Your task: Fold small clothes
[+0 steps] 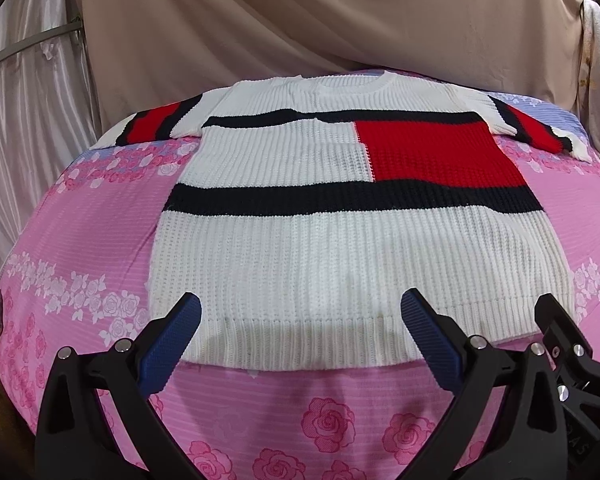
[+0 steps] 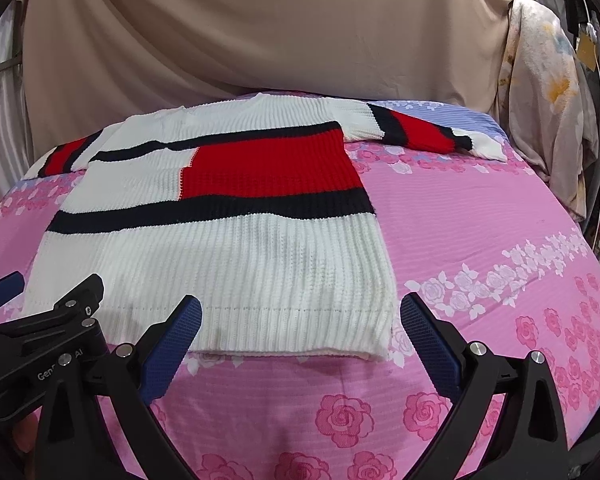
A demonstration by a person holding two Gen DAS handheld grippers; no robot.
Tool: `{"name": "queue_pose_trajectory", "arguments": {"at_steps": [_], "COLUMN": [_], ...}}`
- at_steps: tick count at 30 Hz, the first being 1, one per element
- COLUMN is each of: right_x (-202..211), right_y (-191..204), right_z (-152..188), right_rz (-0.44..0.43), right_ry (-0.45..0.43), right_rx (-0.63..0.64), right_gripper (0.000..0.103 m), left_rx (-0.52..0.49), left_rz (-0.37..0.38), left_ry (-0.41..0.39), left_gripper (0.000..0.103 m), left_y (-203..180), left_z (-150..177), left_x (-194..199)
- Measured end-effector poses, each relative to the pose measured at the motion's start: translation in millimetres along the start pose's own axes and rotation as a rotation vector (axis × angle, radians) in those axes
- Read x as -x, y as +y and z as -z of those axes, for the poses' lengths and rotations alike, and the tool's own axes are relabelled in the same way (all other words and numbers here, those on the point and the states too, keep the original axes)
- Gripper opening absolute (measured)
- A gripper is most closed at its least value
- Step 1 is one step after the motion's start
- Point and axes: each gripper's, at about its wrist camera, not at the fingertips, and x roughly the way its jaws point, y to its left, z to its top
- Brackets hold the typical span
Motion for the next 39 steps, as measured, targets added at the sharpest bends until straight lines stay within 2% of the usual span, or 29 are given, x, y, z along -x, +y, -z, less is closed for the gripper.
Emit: {"name": "queue_pose_trajectory", "arguments": {"at_steps": [8,25,39], "right_x": [-3,-6,-6], "right_y": [1,9,5], "right_z": [-5,-12,-13], "right_rz": [-0.015,0.024,0.020], "right_ry": [-0.001,0.002,0.002], "right_rx": [-0.001,0.003,-0.003], "right_gripper": [0.098,0.098,0.098], "left_rx": [-0.002,-0.006,-0.012], "left_rz": [-0.019,0.012,0.004], "left_ry": [0.004,0.012,0.003], "left_gripper": [0.098,0.098,0.098], "left_y": [0,5,2], "left_z": [-6,-14,-16], "left_x": [-1,-12,-11]}}
